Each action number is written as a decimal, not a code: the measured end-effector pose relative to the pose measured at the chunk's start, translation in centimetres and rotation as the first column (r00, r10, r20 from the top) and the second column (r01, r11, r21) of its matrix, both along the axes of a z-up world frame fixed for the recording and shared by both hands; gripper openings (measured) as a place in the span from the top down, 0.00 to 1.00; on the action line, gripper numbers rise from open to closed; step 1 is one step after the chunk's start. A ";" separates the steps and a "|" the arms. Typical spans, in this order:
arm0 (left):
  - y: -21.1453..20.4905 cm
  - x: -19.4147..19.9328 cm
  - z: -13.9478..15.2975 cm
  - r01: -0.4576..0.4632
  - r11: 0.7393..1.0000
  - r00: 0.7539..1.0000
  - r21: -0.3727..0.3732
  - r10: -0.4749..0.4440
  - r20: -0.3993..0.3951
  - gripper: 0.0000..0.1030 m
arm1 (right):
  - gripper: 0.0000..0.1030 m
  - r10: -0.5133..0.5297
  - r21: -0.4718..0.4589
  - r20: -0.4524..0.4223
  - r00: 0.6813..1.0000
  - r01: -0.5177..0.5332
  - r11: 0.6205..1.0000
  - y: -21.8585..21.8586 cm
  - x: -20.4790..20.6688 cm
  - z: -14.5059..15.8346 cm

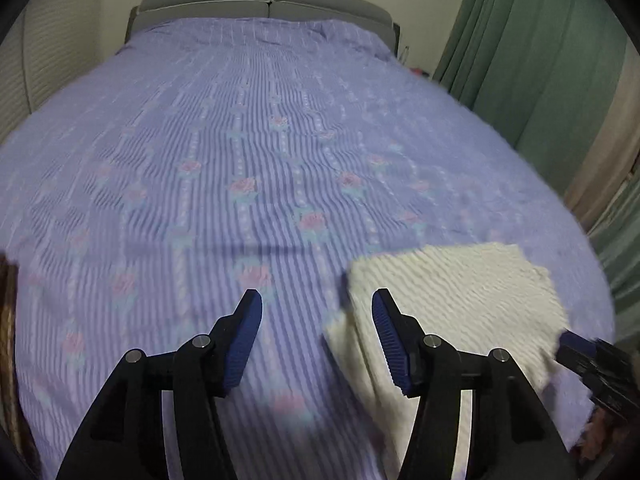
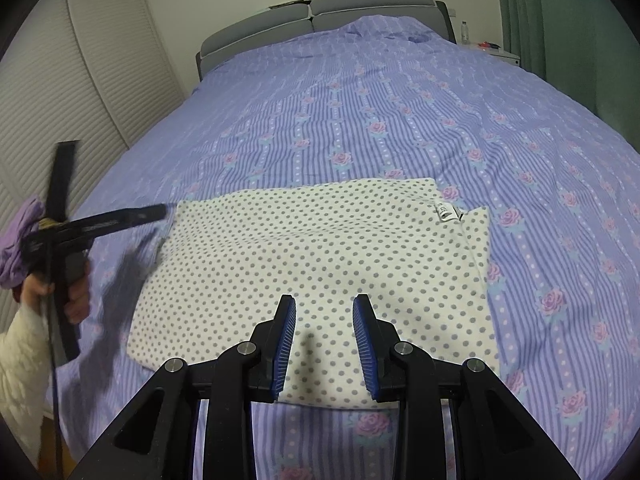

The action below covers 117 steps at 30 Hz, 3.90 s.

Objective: Fold small clothes

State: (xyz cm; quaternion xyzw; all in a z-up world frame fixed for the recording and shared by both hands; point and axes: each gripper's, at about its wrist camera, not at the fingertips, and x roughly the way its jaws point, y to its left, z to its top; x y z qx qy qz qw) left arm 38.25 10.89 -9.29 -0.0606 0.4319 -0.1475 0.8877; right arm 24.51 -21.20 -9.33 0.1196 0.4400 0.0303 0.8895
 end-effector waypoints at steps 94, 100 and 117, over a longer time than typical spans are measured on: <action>-28.4 -2.7 -1.4 0.121 0.991 0.958 0.055 -0.102 -0.268 0.82 | 0.91 -0.223 0.182 0.051 0.974 0.210 0.961 -14.9 -4.9 -0.7; -27.8 -3.2 -0.5 0.166 0.985 0.946 -0.049 -0.172 -0.274 0.58 | 0.91 -0.264 0.174 0.022 0.964 0.257 0.951 -15.3 -5.9 -1.4; -17.4 -15.0 -0.6 0.227 0.960 0.968 0.164 -0.241 0.070 0.47 | 0.63 -0.121 0.251 0.085 0.989 0.097 0.963 -9.2 -6.3 0.7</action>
